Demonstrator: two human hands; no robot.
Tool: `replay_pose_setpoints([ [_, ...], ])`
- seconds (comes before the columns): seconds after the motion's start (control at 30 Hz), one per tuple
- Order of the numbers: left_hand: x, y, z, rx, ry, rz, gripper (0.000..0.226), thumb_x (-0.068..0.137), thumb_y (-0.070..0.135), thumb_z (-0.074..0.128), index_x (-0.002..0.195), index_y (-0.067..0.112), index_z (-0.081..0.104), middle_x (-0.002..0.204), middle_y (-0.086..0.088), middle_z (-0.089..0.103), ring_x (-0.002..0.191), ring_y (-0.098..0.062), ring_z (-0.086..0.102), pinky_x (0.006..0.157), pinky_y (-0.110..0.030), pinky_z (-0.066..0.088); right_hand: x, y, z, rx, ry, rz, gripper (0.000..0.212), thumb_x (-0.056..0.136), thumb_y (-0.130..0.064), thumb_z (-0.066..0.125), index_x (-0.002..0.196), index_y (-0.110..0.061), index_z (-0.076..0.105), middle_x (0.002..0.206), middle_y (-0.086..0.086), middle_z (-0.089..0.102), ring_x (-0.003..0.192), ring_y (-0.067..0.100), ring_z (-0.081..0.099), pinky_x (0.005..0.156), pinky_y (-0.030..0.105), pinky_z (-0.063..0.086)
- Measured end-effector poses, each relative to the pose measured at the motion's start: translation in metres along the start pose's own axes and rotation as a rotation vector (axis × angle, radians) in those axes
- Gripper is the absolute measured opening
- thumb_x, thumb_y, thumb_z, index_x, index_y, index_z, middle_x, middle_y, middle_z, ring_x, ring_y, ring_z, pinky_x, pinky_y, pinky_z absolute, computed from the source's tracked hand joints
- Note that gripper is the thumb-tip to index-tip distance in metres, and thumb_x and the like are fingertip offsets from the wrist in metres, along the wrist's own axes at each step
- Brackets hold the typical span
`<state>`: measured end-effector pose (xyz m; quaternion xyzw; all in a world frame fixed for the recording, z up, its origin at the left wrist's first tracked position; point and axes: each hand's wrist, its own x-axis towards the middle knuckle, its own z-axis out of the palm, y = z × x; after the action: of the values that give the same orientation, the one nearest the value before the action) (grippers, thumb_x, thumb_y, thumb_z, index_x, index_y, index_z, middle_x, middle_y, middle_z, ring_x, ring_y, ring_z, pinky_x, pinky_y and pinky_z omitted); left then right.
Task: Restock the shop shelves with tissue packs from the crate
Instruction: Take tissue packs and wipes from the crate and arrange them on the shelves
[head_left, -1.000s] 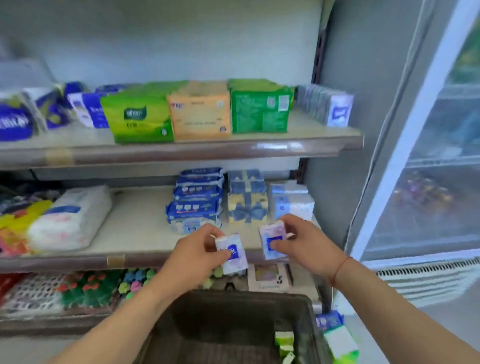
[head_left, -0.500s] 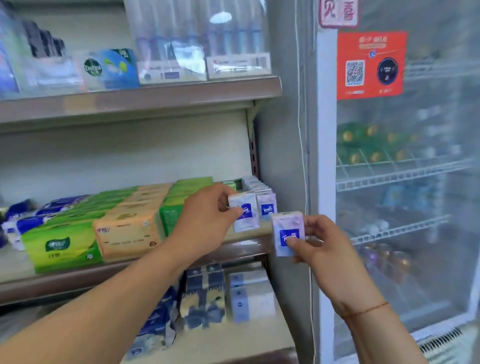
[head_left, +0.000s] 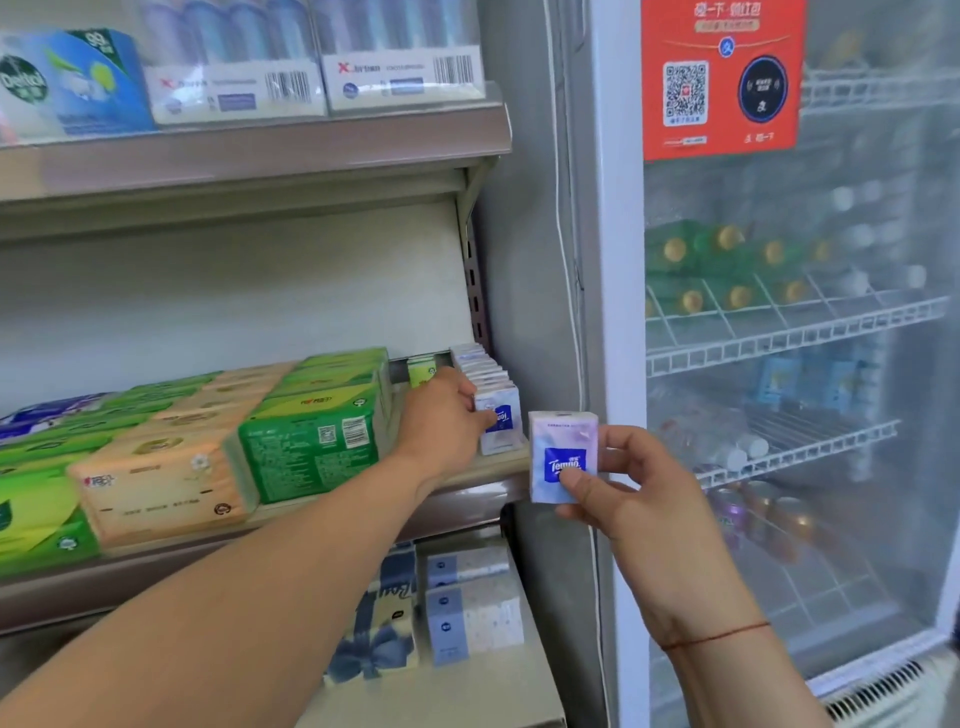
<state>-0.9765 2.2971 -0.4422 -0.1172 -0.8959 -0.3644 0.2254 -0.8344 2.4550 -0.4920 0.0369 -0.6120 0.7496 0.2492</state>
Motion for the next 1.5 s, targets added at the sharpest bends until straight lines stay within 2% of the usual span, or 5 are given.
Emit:
replay_pose_setpoints([
  [0.3, 0.006, -0.002, 0.003, 0.037, 0.012, 0.03, 0.03, 0.086, 0.019, 0.081, 0.103, 0.017, 0.057, 0.079, 0.007, 0.062, 0.075, -0.012, 0.059, 0.06, -0.013, 0.042, 0.001, 0.009, 0.008, 0.032, -0.052, 0.033, 0.022, 0.09, 0.006, 0.07, 0.103, -0.011, 0.069, 0.094, 0.008, 0.074, 0.081, 0.018, 0.075, 0.068, 0.029, 0.062],
  [0.77, -0.019, 0.007, -0.017, 0.042, 0.049, 0.051, 0.031, 0.098, 0.033, 0.066, 0.121, 0.013, 0.061, 0.103, 0.005, 0.066, 0.091, -0.011, 0.059, 0.069, -0.013, 0.039, -0.004, 0.003, 0.008, 0.036, -0.044, 0.017, 0.025, 0.092, 0.008, 0.066, 0.108, -0.011, 0.068, 0.096, 0.01, 0.073, 0.076, 0.011, 0.073, 0.07, 0.027, 0.063],
  [0.97, -0.083, 0.023, -0.036, -0.335, -0.222, 0.055, 0.028, 0.094, 0.055, 0.062, 0.102, 0.029, 0.07, 0.093, 0.009, 0.076, 0.086, -0.01, 0.072, 0.079, -0.038, 0.061, -0.011, 0.004, 0.01, 0.039, -0.052, 0.03, 0.027, 0.091, 0.009, 0.065, 0.106, -0.014, 0.069, 0.097, 0.01, 0.074, 0.083, 0.017, 0.074, 0.069, 0.025, 0.061],
  [1.23, -0.096, 0.024, -0.04, -0.358, -0.281, 0.032, 0.02, 0.083, 0.022, 0.084, 0.101, 0.02, 0.076, 0.091, 0.004, 0.078, 0.081, -0.014, 0.075, 0.079, -0.035, 0.062, -0.019, 0.005, 0.015, 0.04, -0.06, 0.027, 0.03, 0.09, 0.011, 0.066, 0.105, -0.014, 0.069, 0.094, 0.007, 0.075, 0.078, 0.011, 0.073, 0.068, 0.024, 0.061],
  [1.5, -0.043, 0.022, -0.028, -0.272, -0.044, -0.035, 0.03, 0.079, 0.021, 0.088, 0.102, 0.015, 0.07, 0.089, 0.0, 0.073, 0.083, -0.019, 0.071, 0.081, -0.038, 0.062, -0.008, 0.009, 0.007, 0.054, 0.078, 0.066, 0.025, 0.091, 0.005, 0.068, 0.11, -0.011, 0.069, 0.099, 0.007, 0.065, 0.065, 0.011, 0.07, 0.074, 0.024, 0.062],
])
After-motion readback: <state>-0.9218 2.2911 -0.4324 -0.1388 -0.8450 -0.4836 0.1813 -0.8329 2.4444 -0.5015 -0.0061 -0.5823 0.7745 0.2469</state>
